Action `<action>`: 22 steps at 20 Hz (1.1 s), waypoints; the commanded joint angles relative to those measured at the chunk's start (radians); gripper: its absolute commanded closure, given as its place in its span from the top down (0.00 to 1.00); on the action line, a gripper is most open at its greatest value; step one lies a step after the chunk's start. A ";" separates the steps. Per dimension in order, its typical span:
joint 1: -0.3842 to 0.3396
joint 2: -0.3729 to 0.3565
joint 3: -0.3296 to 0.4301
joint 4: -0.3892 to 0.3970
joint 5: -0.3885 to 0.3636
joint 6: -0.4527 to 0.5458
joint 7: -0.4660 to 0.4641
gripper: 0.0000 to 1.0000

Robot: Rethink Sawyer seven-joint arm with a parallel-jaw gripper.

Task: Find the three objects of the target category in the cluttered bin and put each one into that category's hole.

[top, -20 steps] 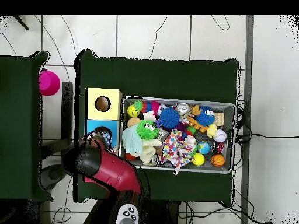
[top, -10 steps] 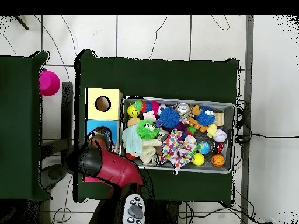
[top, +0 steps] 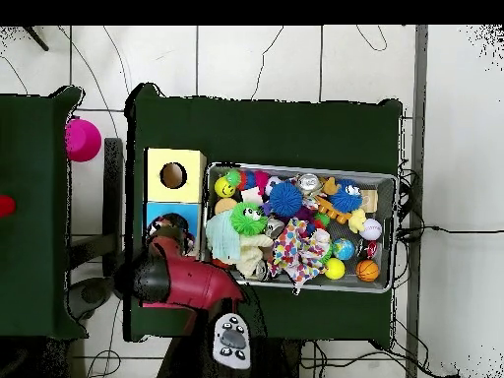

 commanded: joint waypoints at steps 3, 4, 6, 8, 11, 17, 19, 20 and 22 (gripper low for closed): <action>-0.071 0.354 0.089 -0.006 -0.063 -0.198 0.221 0.00; -0.073 0.359 0.091 -0.008 -0.064 -0.204 0.220 0.00; -0.071 0.373 0.092 -0.019 -0.064 -0.222 0.218 0.00; -0.076 0.399 0.095 -0.036 -0.076 -0.248 0.216 0.00; -0.079 0.420 0.090 -0.049 -0.089 -0.270 0.219 0.00; -0.093 0.246 0.083 0.056 -0.077 -0.106 0.202 0.00; -0.084 0.163 0.067 0.094 -0.059 -0.031 0.195 0.00; -0.079 0.115 0.055 0.110 -0.051 0.020 0.191 0.00; -0.070 0.020 0.031 0.142 -0.036 0.120 0.184 0.00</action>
